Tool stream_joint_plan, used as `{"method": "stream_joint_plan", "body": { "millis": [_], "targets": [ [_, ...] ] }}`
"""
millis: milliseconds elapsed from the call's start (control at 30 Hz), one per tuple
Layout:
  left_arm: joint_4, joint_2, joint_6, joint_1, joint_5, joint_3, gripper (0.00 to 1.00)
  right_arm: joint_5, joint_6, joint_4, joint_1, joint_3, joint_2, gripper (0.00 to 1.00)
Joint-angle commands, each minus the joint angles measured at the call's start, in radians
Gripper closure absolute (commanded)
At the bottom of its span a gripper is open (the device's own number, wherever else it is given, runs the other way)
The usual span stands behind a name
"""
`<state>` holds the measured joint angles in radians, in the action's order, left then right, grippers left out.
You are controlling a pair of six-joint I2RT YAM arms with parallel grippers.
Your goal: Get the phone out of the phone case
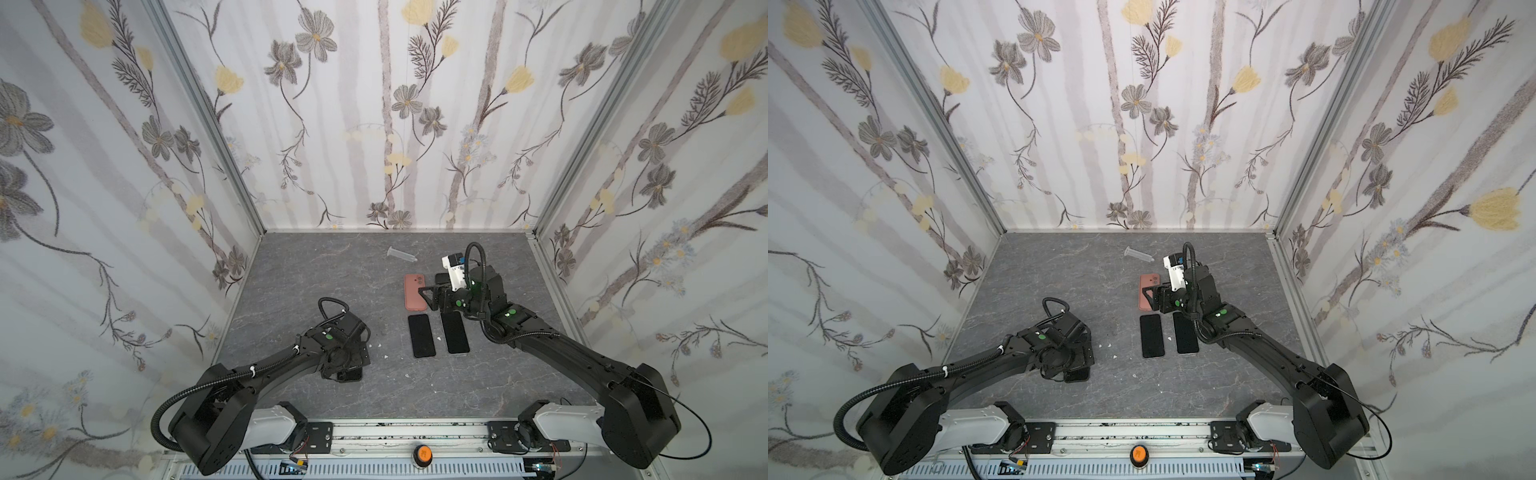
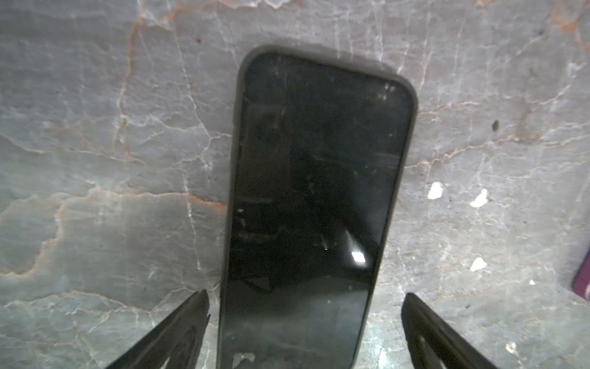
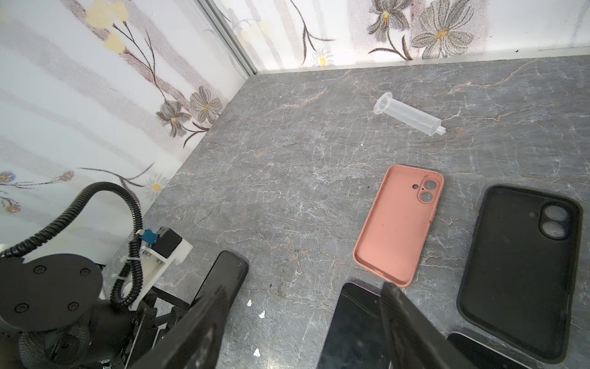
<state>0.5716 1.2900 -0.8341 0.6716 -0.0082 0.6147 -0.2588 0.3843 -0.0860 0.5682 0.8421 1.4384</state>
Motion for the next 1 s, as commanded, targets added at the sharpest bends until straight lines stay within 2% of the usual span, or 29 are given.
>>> {"method": "stream_joint_plan", "body": {
  "millis": [0,333,733,867,967],
  "targets": [
    [0.028,0.029,-0.016,0.016,-0.064,0.014,0.06,0.003,0.005,-0.026,-0.001,-0.003,0.002,0.24],
    [0.035,0.119,-0.008,0.063,-0.083,0.040,0.15,0.009,0.004,-0.019,-0.014,-0.016,-0.012,0.24],
    [0.033,0.152,0.006,0.078,-0.087,0.050,0.27,0.002,0.021,0.003,-0.015,-0.065,-0.063,0.24],
    [0.032,0.128,0.024,0.076,-0.108,0.079,0.29,-0.006,0.066,0.003,-0.015,-0.081,-0.073,0.24],
    [0.026,0.101,0.038,0.077,-0.119,0.110,0.31,-0.063,0.139,-0.020,-0.016,-0.114,-0.056,0.24]
  ]
}}
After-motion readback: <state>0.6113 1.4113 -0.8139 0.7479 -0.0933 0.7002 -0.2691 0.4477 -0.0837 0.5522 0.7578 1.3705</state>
